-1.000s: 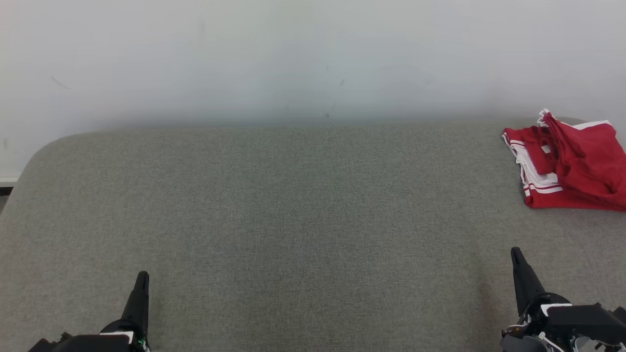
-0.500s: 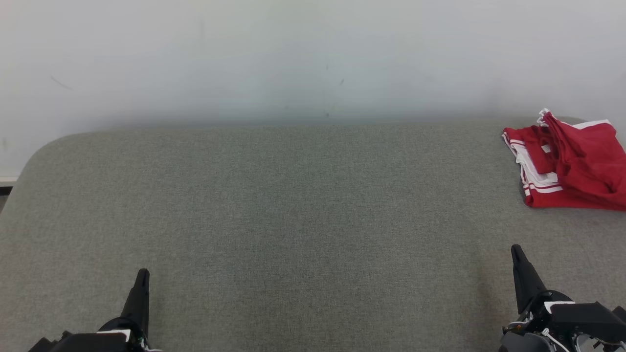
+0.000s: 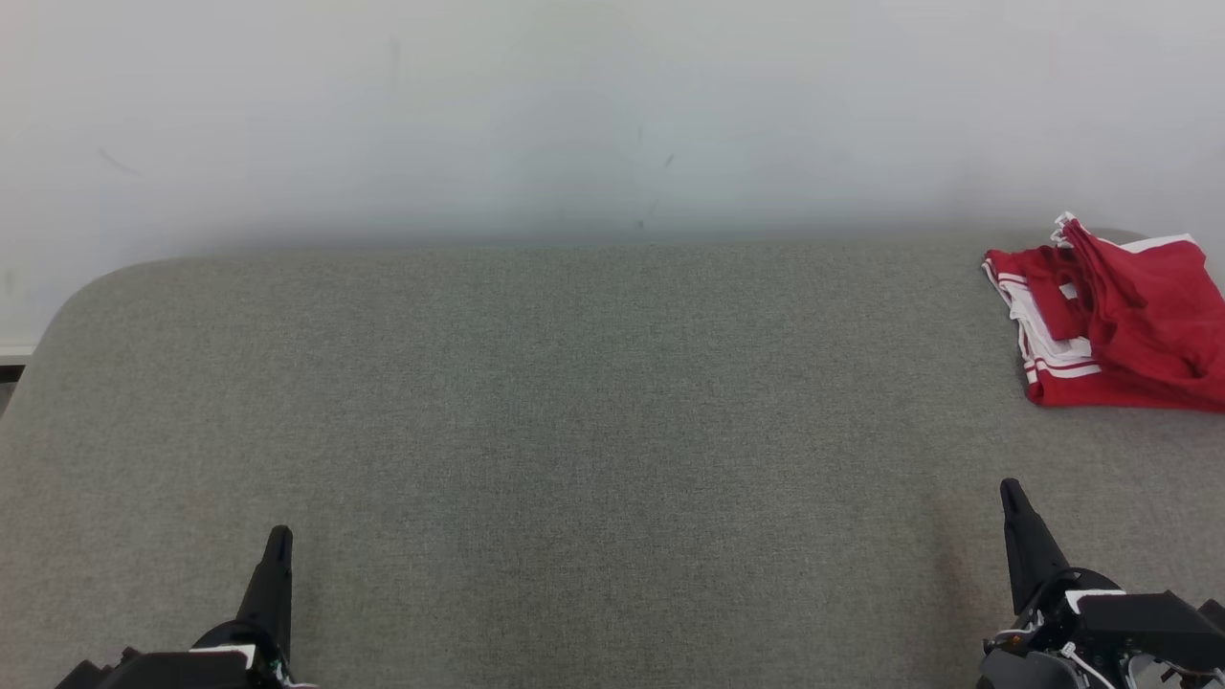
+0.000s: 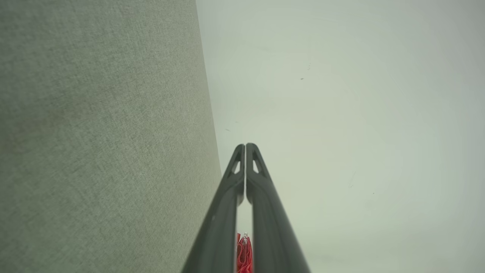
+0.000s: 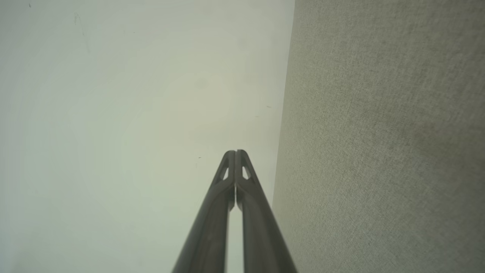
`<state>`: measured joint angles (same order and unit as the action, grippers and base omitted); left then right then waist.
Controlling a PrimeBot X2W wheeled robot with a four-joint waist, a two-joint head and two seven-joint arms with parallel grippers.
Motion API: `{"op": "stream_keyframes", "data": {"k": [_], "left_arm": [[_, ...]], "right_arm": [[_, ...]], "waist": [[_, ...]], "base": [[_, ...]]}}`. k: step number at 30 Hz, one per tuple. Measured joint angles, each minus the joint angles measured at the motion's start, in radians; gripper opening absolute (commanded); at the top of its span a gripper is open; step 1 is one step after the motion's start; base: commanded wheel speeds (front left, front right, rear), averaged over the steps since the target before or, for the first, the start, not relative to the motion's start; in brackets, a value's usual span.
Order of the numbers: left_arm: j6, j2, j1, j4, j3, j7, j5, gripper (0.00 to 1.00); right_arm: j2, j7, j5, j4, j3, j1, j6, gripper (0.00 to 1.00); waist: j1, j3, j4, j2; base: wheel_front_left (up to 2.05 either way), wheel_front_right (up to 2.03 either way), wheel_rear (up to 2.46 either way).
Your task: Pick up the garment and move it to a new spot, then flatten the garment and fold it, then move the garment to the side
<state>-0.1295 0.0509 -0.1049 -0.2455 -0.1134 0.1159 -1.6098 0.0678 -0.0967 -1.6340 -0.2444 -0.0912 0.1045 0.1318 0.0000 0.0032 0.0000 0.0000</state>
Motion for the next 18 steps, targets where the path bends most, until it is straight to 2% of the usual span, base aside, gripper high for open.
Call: {"op": "stream_keyframes", "data": {"k": [18], "left_arm": [[0.0, 0.0, 0.0, 0.0, 0.0, 0.0, 0.0, 0.0]], "right_arm": [[-0.003, -0.003, 0.006, 0.0, -0.004, 0.0, 0.0, 0.0]], "waist": [[0.0, 0.0, 0.0, 0.0]], "base": [[0.0, 0.0, 0.0]]}}
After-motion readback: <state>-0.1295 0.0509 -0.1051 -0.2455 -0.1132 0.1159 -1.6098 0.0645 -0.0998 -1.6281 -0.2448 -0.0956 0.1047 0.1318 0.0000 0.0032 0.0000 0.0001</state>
